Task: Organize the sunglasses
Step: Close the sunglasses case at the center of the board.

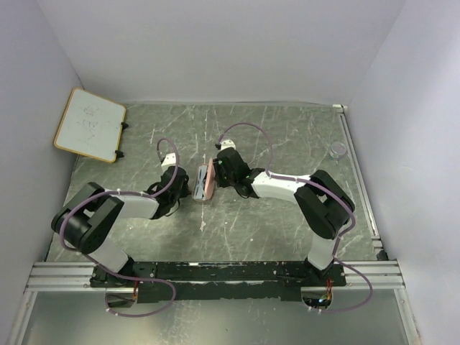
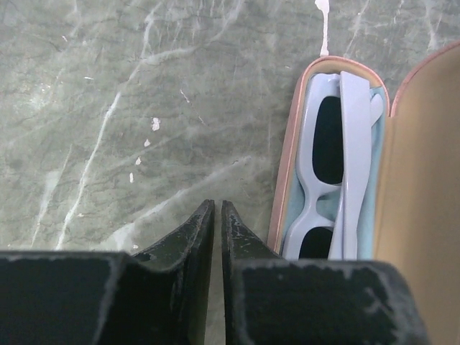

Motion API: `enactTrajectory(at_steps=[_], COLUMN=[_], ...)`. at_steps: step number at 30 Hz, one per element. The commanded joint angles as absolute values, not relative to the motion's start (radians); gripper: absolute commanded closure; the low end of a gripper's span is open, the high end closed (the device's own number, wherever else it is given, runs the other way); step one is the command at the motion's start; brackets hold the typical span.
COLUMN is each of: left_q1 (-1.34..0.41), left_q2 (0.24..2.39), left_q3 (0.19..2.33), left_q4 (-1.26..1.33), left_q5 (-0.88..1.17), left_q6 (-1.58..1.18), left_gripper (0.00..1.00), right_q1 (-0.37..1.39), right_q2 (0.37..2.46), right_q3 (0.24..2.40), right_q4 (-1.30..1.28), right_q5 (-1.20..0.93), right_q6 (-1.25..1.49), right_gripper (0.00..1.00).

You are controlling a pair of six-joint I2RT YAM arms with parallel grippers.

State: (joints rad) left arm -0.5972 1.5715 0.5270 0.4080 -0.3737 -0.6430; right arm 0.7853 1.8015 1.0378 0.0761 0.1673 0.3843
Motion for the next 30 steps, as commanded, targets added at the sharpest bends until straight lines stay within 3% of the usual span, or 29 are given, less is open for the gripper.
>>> enactTrajectory(at_steps=[1, 11, 30], left_q1=[-0.592, -0.592, -0.593], left_q2=[1.604, 1.639, 1.669], left_q3=[0.546, 0.568, 0.561], left_q4=[0.472, 0.517, 0.566], left_q5=[-0.342, -0.271, -0.218], left_q6=[-0.624, -0.625, -0.643], left_gripper=[0.82, 0.88, 0.91], right_q1=[0.79, 0.792, 0.816], right_q2=[1.798, 1.81, 1.792], right_q3=[1.062, 1.093, 1.106], right_q4=[0.07, 0.055, 0.039], right_q5=[0.178, 0.179, 0.18], right_q6=[0.376, 0.368, 0.37], right_gripper=[0.75, 0.75, 0.75])
